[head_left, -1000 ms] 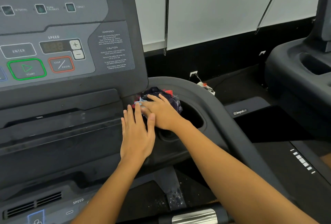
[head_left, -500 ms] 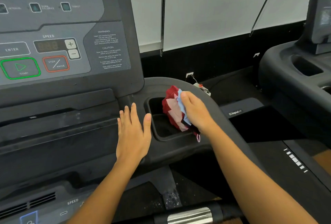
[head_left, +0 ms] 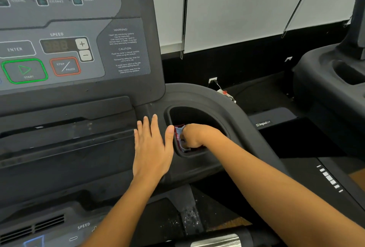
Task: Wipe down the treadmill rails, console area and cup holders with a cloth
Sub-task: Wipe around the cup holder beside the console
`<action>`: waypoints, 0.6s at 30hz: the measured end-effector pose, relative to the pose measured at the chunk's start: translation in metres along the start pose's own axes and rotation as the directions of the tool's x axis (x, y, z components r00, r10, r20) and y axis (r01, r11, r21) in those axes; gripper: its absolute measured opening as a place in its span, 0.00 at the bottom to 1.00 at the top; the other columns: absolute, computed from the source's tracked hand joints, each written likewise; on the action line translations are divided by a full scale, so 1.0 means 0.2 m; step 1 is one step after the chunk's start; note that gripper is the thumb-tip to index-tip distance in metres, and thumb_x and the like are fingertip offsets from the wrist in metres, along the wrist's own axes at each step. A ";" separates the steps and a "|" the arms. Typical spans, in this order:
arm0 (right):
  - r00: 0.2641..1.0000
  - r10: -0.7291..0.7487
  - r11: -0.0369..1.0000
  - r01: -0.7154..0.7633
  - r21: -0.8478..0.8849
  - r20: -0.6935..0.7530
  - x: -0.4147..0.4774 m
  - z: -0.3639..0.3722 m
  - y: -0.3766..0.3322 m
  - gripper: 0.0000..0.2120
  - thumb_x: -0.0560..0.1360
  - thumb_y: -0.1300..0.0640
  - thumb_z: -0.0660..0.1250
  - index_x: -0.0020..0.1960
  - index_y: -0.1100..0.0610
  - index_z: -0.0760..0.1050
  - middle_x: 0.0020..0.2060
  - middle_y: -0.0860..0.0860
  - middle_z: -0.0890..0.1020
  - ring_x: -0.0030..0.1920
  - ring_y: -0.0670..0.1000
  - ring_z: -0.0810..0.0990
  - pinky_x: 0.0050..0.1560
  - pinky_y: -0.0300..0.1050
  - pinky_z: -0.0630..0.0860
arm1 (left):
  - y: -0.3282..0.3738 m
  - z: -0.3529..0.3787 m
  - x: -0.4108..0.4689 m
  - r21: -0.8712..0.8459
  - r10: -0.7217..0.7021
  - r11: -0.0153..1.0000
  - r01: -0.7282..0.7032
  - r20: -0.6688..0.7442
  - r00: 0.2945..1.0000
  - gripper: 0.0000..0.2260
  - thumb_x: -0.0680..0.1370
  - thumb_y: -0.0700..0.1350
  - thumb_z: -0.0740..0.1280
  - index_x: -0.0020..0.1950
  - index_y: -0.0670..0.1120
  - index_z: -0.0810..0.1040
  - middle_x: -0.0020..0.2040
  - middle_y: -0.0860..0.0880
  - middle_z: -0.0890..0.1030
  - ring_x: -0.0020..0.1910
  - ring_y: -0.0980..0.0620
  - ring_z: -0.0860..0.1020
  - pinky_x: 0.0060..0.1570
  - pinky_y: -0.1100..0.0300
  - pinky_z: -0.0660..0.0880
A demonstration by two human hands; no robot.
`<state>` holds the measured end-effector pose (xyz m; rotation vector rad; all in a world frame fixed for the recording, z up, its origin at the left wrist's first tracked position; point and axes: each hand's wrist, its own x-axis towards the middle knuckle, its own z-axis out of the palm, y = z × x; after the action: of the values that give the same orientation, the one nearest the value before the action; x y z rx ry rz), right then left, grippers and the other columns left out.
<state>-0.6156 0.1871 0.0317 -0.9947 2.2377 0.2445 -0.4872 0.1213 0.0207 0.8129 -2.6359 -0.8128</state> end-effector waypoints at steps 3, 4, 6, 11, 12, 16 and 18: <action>0.991 0.116 0.993 -0.116 0.001 -0.069 0.08 0.05 0.00 0.28 0.76 0.59 0.65 0.73 0.60 0.60 0.64 0.57 0.70 0.57 0.58 0.74 0.51 0.49 0.72 | 0.00 0.00 0.00 0.011 -0.001 1.000 0.001 0.006 1.000 0.35 0.74 0.64 0.39 0.76 0.47 0.50 0.77 0.44 0.49 0.75 0.49 0.42 0.73 0.55 0.40; 0.986 0.132 0.991 -0.131 0.016 -0.099 0.09 0.07 0.00 0.30 0.74 0.59 0.67 0.73 0.60 0.60 0.65 0.56 0.67 0.58 0.59 0.73 0.52 0.51 0.73 | 0.00 0.00 0.00 0.012 -0.002 1.000 0.002 0.009 1.000 0.35 0.74 0.63 0.39 0.76 0.46 0.50 0.77 0.44 0.49 0.75 0.49 0.42 0.73 0.55 0.40; 0.981 0.146 0.989 -0.140 0.053 -0.130 0.10 0.08 0.01 0.31 0.72 0.59 0.69 0.72 0.58 0.61 0.67 0.56 0.63 0.59 0.60 0.71 0.54 0.54 0.74 | 0.00 0.00 -0.01 0.019 -0.003 1.000 0.002 0.012 1.000 0.34 0.74 0.63 0.39 0.76 0.46 0.51 0.77 0.44 0.49 0.76 0.49 0.42 0.73 0.55 0.40; 0.980 0.120 0.990 -0.107 0.088 -0.158 0.02 0.07 0.01 0.27 0.78 0.60 0.63 0.73 0.60 0.58 0.69 0.56 0.59 0.65 0.59 0.65 0.63 0.52 0.70 | 0.00 0.00 -0.01 0.029 0.004 1.000 -0.005 0.017 1.000 0.34 0.74 0.63 0.39 0.75 0.46 0.53 0.77 0.44 0.49 0.76 0.49 0.43 0.73 0.54 0.40; 0.981 0.122 0.988 -0.105 0.113 -0.153 0.02 0.07 0.01 0.26 0.78 0.59 0.63 0.73 0.60 0.59 0.69 0.56 0.60 0.65 0.59 0.65 0.63 0.52 0.70 | 0.00 0.00 -0.01 0.030 0.006 1.000 -0.006 0.018 1.000 0.35 0.74 0.63 0.39 0.75 0.46 0.53 0.77 0.44 0.49 0.76 0.49 0.43 0.73 0.54 0.40; 0.981 0.132 0.979 -0.107 0.171 -0.141 0.03 0.09 0.02 0.24 0.75 0.55 0.67 0.68 0.60 0.67 0.64 0.56 0.66 0.60 0.59 0.70 0.55 0.51 0.71 | -0.01 -0.01 -0.01 0.020 0.008 1.000 -0.008 0.017 1.000 0.34 0.74 0.63 0.39 0.75 0.46 0.54 0.77 0.44 0.50 0.76 0.49 0.43 0.73 0.55 0.41; 0.974 0.159 0.977 -0.133 0.165 -0.159 0.03 0.08 0.02 0.21 0.75 0.56 0.66 0.66 0.61 0.70 0.64 0.57 0.66 0.60 0.61 0.70 0.58 0.53 0.72 | -0.01 -0.01 -0.01 0.014 0.006 1.000 -0.006 0.019 1.000 0.34 0.75 0.63 0.39 0.75 0.46 0.54 0.77 0.45 0.50 0.75 0.50 0.43 0.73 0.55 0.40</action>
<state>-0.6135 0.1930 0.0151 -0.7959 2.4491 0.0502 -0.4835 0.1209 0.0201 0.8049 -2.6618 -0.8049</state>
